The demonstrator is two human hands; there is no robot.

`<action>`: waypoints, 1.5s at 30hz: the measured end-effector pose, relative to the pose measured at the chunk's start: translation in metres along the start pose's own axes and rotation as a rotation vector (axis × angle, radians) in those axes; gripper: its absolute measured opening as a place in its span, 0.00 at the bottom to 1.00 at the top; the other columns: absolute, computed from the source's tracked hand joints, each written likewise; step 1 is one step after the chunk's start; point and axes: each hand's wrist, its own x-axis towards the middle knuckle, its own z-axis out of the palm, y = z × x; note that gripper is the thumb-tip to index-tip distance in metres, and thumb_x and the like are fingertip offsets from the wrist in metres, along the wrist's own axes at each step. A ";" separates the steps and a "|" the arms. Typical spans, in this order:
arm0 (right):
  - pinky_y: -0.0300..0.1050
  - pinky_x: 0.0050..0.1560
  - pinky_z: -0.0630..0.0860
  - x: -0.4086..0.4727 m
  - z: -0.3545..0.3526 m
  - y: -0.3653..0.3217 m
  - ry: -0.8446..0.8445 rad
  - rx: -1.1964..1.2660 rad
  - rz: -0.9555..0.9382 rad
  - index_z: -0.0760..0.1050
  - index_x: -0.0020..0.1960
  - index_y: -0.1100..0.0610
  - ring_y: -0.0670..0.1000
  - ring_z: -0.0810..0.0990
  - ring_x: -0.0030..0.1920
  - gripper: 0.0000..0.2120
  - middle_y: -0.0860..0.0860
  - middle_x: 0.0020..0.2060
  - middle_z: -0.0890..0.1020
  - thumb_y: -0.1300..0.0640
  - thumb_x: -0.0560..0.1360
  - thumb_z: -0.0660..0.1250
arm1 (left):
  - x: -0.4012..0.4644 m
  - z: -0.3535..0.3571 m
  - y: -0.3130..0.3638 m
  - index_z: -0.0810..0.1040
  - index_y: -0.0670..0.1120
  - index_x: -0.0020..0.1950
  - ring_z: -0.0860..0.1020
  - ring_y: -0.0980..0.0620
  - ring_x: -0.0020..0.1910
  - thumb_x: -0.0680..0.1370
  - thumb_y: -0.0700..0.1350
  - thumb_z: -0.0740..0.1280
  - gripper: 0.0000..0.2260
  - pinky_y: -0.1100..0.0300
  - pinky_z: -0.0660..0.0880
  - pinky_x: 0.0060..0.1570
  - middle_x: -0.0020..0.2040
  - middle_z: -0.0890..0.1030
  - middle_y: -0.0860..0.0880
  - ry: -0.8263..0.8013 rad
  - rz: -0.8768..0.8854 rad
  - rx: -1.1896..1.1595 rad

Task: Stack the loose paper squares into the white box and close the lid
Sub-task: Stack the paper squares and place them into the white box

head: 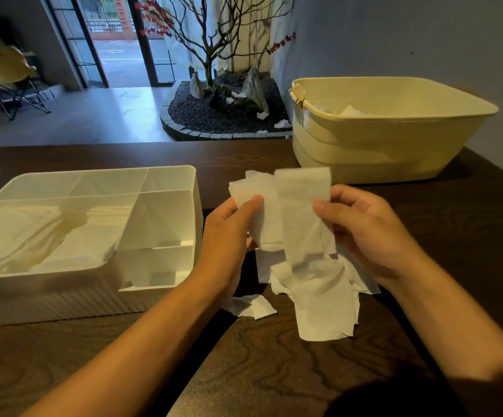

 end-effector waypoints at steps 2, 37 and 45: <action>0.43 0.39 0.81 -0.003 0.006 0.004 -0.090 -0.013 0.047 0.80 0.54 0.63 0.54 0.84 0.42 0.07 0.59 0.43 0.86 0.63 0.77 0.66 | 0.000 0.001 -0.002 0.82 0.45 0.56 0.82 0.46 0.56 0.82 0.48 0.65 0.09 0.54 0.81 0.50 0.53 0.85 0.45 -0.005 0.013 0.021; 0.33 0.37 0.71 -0.018 -0.009 -0.020 -0.492 -1.043 0.113 0.74 0.45 0.40 0.37 0.75 0.38 0.15 0.39 0.41 0.78 0.42 0.66 0.78 | -0.005 -0.001 -0.015 0.79 0.57 0.55 0.82 0.65 0.51 0.82 0.45 0.65 0.08 0.73 0.76 0.44 0.48 0.84 0.64 -0.113 0.169 0.322; 0.44 0.39 0.77 -0.011 -0.003 -0.009 -0.334 -0.749 0.077 0.79 0.55 0.48 0.46 0.82 0.40 0.15 0.50 0.43 0.85 0.63 0.73 0.73 | -0.006 0.002 -0.022 0.80 0.47 0.65 0.83 0.58 0.55 0.82 0.43 0.66 0.12 0.61 0.80 0.55 0.57 0.85 0.54 -0.071 0.256 0.391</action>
